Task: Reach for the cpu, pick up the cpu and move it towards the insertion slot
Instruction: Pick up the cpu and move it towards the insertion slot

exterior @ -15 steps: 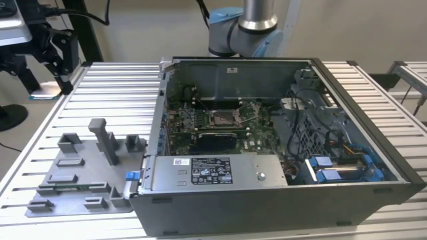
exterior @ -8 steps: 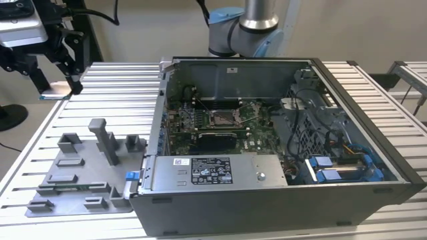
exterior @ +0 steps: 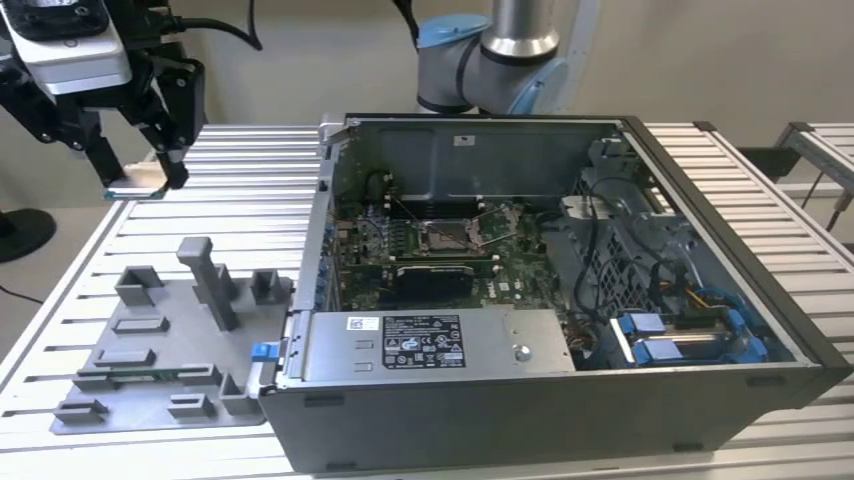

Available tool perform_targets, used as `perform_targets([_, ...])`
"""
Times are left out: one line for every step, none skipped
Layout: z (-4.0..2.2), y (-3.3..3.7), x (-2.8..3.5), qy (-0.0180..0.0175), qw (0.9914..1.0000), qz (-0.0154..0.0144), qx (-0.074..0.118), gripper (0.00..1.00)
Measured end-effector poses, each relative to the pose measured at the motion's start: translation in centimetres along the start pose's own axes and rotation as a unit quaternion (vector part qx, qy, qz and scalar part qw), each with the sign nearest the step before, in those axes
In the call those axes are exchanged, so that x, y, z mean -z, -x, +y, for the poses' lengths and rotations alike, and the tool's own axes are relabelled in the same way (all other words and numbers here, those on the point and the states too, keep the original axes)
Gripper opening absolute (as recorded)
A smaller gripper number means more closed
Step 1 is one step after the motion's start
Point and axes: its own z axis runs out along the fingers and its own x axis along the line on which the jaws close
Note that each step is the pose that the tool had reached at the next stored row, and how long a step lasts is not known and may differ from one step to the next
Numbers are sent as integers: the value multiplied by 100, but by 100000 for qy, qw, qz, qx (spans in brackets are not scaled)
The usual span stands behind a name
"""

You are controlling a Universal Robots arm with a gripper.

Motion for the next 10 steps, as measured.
perform_targets([0,23,1,-2,100000,7,-2,0])
perform_targets([1,46,1,1,100000,9,-2,0])
perform_targets([1,71,2,-1,100000,13,-4,0])
perform_targets([2,94,2,1,100000,15,-5,0])
perform_targets([2,118,3,0,100000,19,-7,0])
perform_targets([2,140,3,0,100000,22,-5,0])
perform_targets([3,164,4,-2,100000,27,-5,0])
perform_targets([3,188,4,2,100000,26,-2,0])
perform_targets([3,210,4,0,100000,30,-1,0])
perform_targets([3,232,5,0,100000,32,-1,0])
